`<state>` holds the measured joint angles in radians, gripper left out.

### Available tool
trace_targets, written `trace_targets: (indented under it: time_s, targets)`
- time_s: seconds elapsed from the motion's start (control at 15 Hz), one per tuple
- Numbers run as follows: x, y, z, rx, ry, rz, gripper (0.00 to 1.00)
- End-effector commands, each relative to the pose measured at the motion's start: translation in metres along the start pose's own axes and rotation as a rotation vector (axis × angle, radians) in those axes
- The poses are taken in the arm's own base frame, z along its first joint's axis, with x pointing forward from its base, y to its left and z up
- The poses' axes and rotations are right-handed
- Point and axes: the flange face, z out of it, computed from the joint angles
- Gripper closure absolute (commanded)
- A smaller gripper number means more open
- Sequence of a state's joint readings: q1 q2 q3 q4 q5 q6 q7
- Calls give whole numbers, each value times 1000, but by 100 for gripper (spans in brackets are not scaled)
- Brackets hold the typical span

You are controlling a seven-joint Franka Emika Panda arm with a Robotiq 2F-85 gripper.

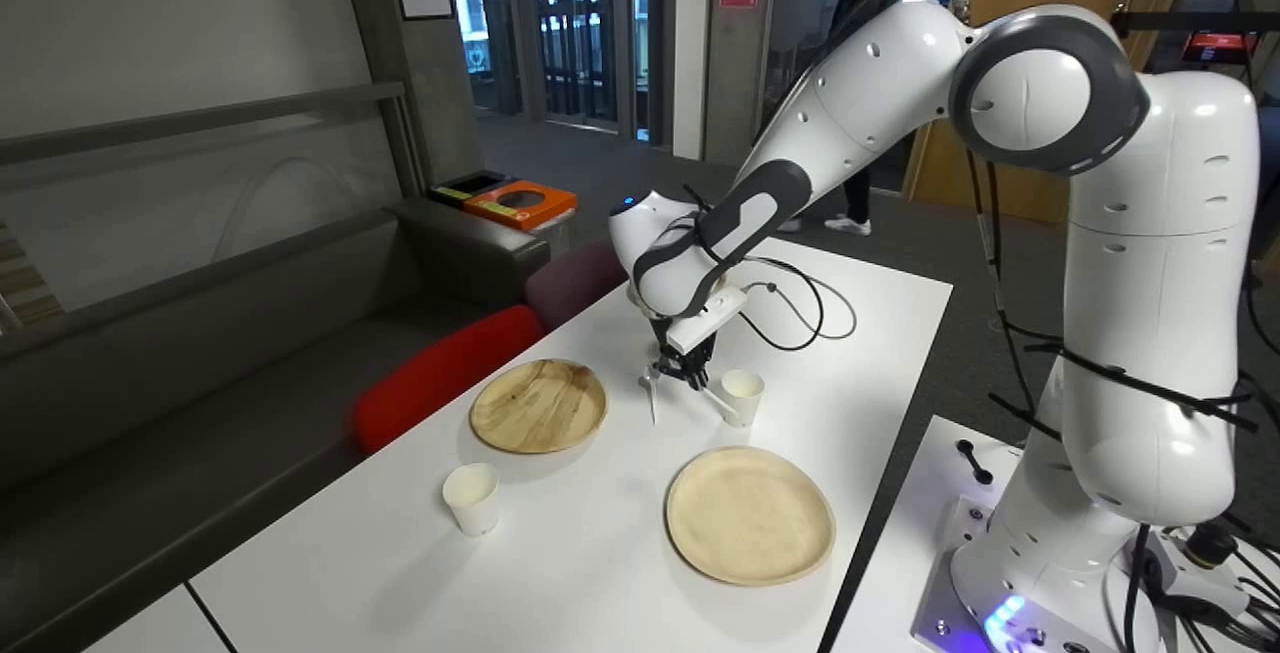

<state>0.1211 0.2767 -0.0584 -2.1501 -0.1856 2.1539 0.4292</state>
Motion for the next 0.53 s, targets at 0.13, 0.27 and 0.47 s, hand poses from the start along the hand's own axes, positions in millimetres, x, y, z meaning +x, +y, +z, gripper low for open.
trace_targets:
  time_s: [0.13, 0.27, 0.47]
  targets:
    - [-69, 10, 0, -18, -9, -172, 98]
    - [-83, 8, 2, -7, -17, -214, 98]
    - [-96, 7, 6, 3, -25, -250, 98]
